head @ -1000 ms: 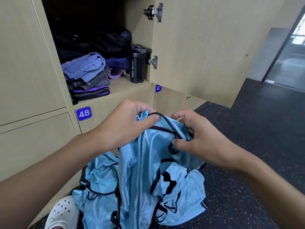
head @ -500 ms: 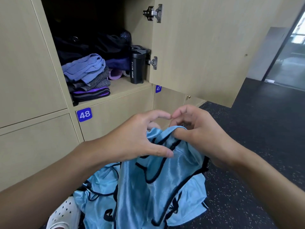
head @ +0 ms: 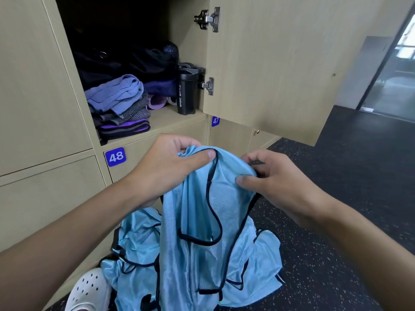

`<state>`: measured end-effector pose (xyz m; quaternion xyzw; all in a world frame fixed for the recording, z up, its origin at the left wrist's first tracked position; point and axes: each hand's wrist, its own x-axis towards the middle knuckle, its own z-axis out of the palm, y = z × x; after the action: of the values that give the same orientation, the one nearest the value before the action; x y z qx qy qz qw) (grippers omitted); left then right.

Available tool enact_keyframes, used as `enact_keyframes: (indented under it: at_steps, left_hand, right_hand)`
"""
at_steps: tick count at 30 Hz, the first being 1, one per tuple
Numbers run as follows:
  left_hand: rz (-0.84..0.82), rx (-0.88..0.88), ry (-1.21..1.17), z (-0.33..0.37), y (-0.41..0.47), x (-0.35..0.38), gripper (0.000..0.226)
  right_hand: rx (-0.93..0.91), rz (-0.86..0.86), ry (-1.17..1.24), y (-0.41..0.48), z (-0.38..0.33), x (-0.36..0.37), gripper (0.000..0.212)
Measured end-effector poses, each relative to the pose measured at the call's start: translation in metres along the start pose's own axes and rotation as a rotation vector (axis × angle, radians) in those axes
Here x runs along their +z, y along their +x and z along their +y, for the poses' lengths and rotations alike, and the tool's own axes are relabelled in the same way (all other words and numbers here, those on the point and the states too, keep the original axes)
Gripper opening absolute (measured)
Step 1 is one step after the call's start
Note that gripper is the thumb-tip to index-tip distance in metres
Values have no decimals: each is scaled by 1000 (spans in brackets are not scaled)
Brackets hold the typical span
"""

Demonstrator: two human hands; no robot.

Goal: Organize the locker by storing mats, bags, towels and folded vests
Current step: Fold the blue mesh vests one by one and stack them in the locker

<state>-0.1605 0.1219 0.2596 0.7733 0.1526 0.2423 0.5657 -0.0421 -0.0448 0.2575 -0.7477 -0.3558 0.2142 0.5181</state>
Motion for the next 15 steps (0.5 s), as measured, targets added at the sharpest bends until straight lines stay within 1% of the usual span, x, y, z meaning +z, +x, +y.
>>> enact_keyframes:
  at_steps: [1,3,6,8,9,11,13,15]
  left_hand:
    - [8,-8,25,-1,0,-1,15]
    - [9,-8,120,-2,0,-2,9]
    - [-37,83,224,2,-5,-1,39]
    - [-85,161,220,5,-9,3,48]
    - [-100,181,235,5,-11,5,46]
    - [-127,173,260,6,-12,9,31]
    - [-127,152,256,4,-12,11,14]
    - [-81,146,258,2,-10,11,11]
  right_hand:
    - [-7,26,22,0,0,-1,18]
    - [-18,81,108,0,-3,-2,20]
    - [-29,134,250,1,-4,-2,25]
    - [-33,152,288,2,-4,-1,21]
    - [-38,159,295,2,-5,0,16]
    - [-48,168,305,2,-6,2,9]
    - [-54,170,307,4,-6,3,8]
    - [-65,152,319,5,-4,2,7]
